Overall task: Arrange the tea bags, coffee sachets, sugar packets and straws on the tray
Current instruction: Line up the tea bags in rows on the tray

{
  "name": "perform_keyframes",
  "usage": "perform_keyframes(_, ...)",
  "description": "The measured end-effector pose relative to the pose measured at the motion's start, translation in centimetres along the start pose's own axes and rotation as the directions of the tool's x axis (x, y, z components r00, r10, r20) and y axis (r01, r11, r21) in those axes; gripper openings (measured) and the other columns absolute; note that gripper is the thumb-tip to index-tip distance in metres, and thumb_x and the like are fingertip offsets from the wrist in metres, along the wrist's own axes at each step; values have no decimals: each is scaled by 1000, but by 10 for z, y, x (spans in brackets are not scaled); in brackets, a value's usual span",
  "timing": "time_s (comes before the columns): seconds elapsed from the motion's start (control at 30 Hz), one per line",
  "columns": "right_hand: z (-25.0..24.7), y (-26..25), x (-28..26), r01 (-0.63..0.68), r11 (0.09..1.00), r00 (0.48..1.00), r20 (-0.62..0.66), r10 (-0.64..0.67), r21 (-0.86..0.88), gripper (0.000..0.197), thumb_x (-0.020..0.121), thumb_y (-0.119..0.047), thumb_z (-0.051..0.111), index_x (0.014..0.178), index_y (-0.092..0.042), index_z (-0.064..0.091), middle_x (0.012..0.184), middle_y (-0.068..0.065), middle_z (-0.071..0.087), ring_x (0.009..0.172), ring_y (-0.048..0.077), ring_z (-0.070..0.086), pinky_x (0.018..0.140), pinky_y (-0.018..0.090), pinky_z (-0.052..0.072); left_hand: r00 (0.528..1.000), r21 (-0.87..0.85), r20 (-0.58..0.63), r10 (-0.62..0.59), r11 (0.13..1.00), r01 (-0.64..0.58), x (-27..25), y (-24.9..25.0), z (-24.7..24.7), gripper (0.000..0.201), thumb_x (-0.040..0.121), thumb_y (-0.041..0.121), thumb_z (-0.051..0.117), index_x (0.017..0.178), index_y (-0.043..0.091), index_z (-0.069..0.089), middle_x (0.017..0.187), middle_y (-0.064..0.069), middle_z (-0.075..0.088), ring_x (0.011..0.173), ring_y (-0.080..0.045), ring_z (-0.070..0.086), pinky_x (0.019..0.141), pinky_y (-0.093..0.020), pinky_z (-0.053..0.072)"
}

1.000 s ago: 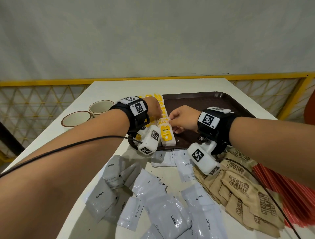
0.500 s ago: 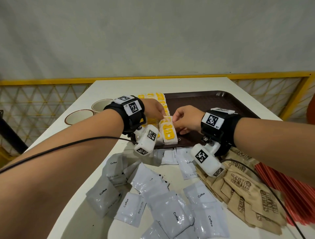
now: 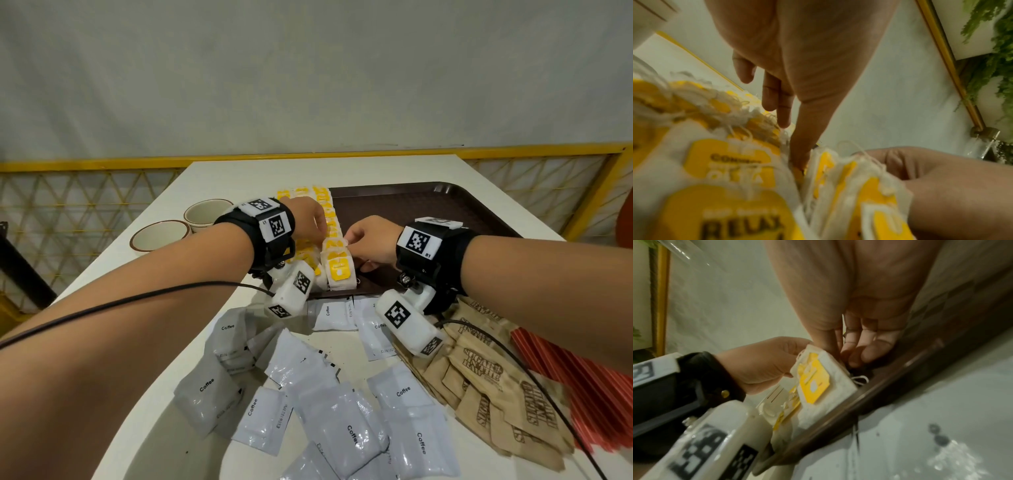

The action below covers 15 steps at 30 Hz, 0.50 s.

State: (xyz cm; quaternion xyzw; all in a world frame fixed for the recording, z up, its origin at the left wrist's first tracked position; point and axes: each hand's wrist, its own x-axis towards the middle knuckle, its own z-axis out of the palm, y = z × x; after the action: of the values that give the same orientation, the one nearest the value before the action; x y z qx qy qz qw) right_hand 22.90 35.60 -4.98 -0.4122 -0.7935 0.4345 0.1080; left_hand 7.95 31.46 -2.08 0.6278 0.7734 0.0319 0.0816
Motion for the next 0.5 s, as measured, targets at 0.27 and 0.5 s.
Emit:
perform_keyframes(0.27,-1,0,2,55,998,996,-71,-56,-16,27,84,-4,68,70,-15,48,65,4,56,53,10,57,51,24,51,999,-256,5,-49,965,49,-3,-8,-8,32,83,46,66,88,16,74,95,-1,65,95,-16,56,84,-31,43)
perform_keyframes(0.5,0,2,3,80,997,997,5,-80,-23,19,81,-2,70,69,-12,61,65,4,58,47,6,54,46,19,47,999,-81,31,-19,996,21,-1,-7,5,12,76,32,76,84,27,70,96,8,65,96,-12,59,78,-26,48)
